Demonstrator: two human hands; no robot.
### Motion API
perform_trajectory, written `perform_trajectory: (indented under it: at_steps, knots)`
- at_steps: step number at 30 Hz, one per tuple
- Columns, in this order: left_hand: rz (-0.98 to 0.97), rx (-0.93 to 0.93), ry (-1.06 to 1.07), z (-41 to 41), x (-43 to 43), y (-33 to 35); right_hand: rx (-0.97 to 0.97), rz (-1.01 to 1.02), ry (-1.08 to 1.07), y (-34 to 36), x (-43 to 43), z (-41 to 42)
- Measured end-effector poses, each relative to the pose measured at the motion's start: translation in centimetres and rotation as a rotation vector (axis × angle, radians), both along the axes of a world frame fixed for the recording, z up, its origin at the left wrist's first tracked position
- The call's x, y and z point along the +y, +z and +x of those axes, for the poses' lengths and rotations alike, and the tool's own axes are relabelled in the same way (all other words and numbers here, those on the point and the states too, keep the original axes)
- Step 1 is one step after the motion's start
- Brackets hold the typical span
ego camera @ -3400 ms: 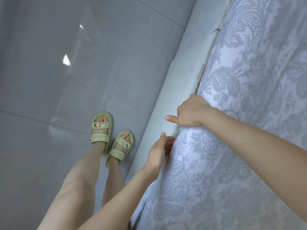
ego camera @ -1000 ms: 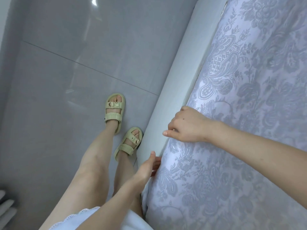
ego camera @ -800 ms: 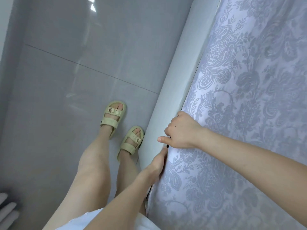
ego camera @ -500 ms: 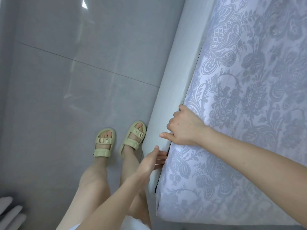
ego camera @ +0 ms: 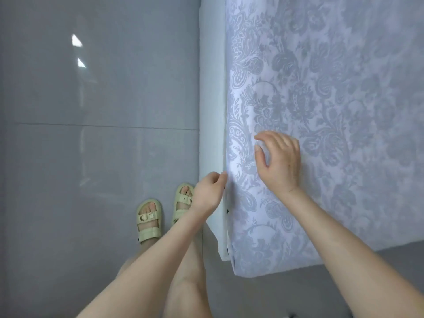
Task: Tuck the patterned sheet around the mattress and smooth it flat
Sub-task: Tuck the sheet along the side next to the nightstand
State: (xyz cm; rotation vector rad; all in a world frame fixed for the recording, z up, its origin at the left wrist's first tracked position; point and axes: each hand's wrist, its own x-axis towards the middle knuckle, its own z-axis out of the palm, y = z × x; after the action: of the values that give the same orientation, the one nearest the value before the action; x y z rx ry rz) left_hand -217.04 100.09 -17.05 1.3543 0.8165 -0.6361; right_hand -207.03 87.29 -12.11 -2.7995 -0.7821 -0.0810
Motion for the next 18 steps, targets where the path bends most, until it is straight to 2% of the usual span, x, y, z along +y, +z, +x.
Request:
perform_trajectory:
  at_steps: [3,6,9,12,18]
  knots:
    - [0.22,-0.117,-0.212,1.2,-1.2,2.4,0.116,-0.075,-0.372,1.1,-5.3,-0.9]
    - [0.365,-0.2,-0.286,2.1,-2.4,4.4,0.249,-0.085,-0.53,2.5,-8.6,-2.6]
    - [0.423,-0.238,-0.344,3.7,-2.9,7.0,0.357,-0.045,-0.584,4.4,-10.1,-4.0]
    - [0.471,-0.299,-0.409,6.2,-3.0,11.2,0.427,0.084,-0.647,7.3,-10.5,-4.0]
    - [0.536,-0.437,-0.518,12.4,-2.3,23.5,0.392,0.282,-0.689,18.0,-9.2,-0.9]
